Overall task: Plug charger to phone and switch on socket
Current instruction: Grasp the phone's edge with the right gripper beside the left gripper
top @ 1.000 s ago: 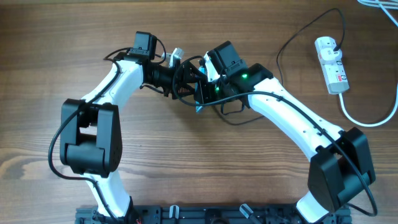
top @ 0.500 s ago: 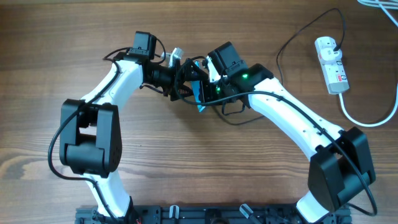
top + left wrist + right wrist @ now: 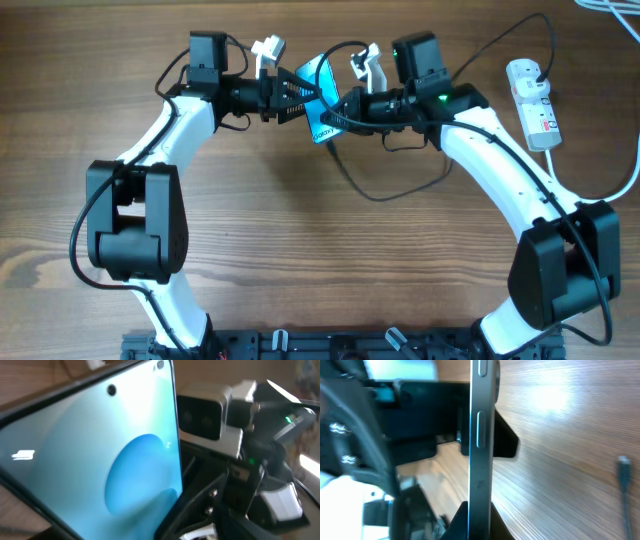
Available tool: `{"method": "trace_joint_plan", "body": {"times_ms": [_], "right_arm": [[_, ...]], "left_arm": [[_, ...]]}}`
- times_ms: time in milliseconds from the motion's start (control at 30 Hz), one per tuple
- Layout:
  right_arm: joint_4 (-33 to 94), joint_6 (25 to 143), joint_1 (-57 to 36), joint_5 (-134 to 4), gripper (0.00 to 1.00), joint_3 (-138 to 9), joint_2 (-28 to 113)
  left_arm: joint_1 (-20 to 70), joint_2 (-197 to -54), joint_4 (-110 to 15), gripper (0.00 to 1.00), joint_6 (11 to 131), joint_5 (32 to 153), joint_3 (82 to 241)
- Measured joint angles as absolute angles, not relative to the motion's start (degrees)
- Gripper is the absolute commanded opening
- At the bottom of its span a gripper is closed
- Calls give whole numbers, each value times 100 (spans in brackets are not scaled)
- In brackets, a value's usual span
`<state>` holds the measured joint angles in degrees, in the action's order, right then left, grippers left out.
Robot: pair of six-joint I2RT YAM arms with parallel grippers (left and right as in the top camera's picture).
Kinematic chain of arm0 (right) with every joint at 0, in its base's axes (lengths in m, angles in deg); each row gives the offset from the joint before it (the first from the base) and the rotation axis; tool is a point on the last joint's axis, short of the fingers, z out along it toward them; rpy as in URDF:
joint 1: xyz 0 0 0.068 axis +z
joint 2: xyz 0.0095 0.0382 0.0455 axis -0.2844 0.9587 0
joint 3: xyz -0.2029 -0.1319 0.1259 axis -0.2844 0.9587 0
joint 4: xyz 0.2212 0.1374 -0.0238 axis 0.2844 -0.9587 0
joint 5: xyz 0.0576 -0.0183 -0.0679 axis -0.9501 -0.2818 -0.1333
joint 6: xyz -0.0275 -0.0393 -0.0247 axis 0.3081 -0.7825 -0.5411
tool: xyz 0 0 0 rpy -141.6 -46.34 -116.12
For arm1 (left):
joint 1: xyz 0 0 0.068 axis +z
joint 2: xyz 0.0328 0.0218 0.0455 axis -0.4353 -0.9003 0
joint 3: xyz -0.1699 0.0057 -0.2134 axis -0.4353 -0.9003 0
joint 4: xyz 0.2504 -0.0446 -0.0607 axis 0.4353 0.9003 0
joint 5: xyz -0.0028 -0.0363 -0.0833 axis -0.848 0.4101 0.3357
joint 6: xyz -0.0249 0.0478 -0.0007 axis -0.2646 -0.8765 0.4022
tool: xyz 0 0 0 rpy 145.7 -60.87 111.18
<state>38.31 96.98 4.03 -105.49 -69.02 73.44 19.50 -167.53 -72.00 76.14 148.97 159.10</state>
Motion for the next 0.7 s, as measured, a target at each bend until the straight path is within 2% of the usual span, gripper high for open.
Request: {"method": "trace_joint_plan", "body": {"times_ms": [33, 200, 367, 433, 700], "right_arm": [[4034, 9796, 397, -10726, 4, -6902, 7344], [4530, 10056, 414, -11043, 4, -6902, 7346], [4725, 10045, 414, -11268, 4, -6919, 7287], [4764, 10034, 417, -11349, 4, -6926, 7230], [5435, 10489, 176, -11456, 4, -6924, 7210]], "left_arm": [[1946, -16751, -7333, 52, 7636, 15007, 15913], [1917, -16745, -8658, 52, 8206, 15315, 15904], [1919, -16738, -11045, 47, 9869, 15310, 15830], [1917, -16736, -11912, 50, 10661, 15328, 15827], [1911, -16675, -12417, 50, 11817, 15332, 15832]]}}
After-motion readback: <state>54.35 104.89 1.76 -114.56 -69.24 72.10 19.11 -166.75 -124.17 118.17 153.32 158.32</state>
